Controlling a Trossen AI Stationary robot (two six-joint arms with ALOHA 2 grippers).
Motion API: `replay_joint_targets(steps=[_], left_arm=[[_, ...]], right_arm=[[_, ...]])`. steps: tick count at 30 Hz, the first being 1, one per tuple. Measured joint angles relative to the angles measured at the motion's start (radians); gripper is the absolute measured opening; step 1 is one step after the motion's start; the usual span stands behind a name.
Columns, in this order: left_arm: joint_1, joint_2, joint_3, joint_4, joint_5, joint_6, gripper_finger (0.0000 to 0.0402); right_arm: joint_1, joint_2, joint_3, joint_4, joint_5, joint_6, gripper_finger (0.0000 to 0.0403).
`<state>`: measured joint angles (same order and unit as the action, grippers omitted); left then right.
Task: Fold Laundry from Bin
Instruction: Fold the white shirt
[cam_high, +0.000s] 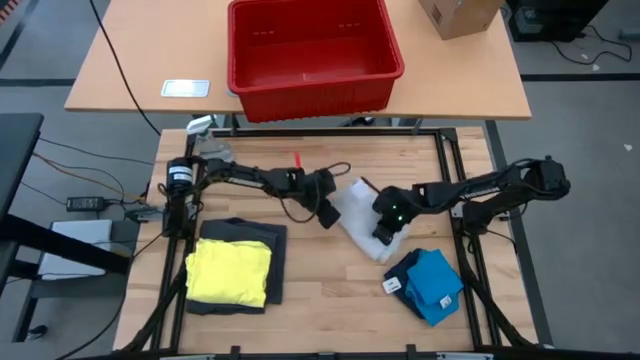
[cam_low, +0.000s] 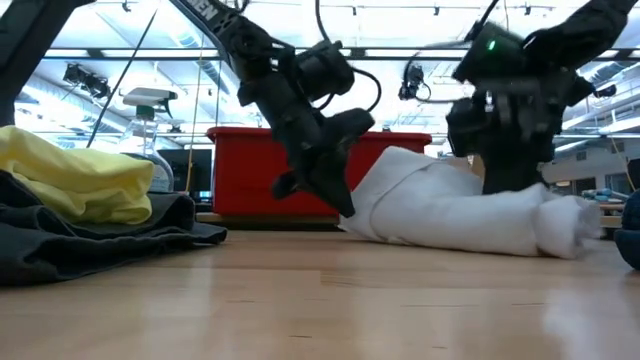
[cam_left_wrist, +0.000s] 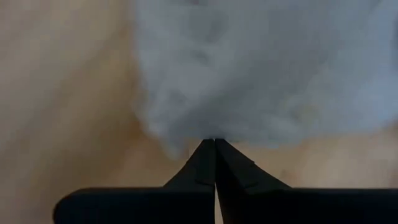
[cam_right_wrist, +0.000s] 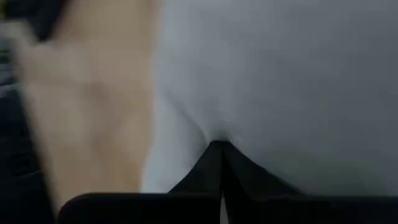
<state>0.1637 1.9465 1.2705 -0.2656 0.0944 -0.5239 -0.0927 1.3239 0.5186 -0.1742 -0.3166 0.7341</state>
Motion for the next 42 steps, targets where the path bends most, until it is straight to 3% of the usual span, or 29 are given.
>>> replay_joint_targets(steps=[2, 5, 7, 10, 18, 23, 31, 36, 39, 42], left_arm=[[0.031, 0.000, 0.000, 0.009, 0.037, 0.094, 0.0004], [0.072, 0.000, 0.000, 0.041, 0.188, 0.206, 0.0004], [0.088, 0.000, 0.000, 0.044, 0.289, 0.241, 0.0004], [0.087, -0.002, 0.000, 0.030, 0.337, 0.252, 0.0004], [0.035, -0.006, 0.000, -0.007, 0.338, 0.375, 0.0004], [0.015, -0.020, 0.000, -0.006, 0.338, 0.367, 0.0004], [0.006, -0.038, 0.000, 0.191, 0.261, 0.156, 0.0003], [-0.043, -0.016, 0.002, 0.303, 0.211, 0.172, 0.0002], [-0.059, 0.012, 0.001, 0.308, 0.143, 0.177, 0.0001], [-0.052, 0.060, -0.001, 0.298, 0.123, 0.170, 0.0001]], right_arm=[[0.040, -0.001, 0.000, 0.067, -0.033, 0.037, 0.0009], [0.072, -0.016, 0.000, 0.145, -0.037, 0.084, 0.0009], [0.073, -0.034, 0.004, 0.157, -0.016, 0.096, 0.0009], [0.053, -0.058, 0.014, 0.157, 0.044, 0.070, 0.0009], [-0.050, -0.047, 0.018, 0.177, 0.176, -0.054, 0.0009], [-0.112, 0.019, -0.012, 0.174, 0.223, -0.079, 0.0009], [-0.136, 0.092, -0.073, 0.226, 0.262, 0.060, 0.0009], [-0.114, 0.018, -0.080, 0.278, 0.301, 0.123, 0.0009], [-0.139, -0.010, -0.079, 0.397, 0.282, -0.052, 0.0009], [-0.158, 0.011, -0.079, 0.497, 0.182, -0.287, 0.0009]])
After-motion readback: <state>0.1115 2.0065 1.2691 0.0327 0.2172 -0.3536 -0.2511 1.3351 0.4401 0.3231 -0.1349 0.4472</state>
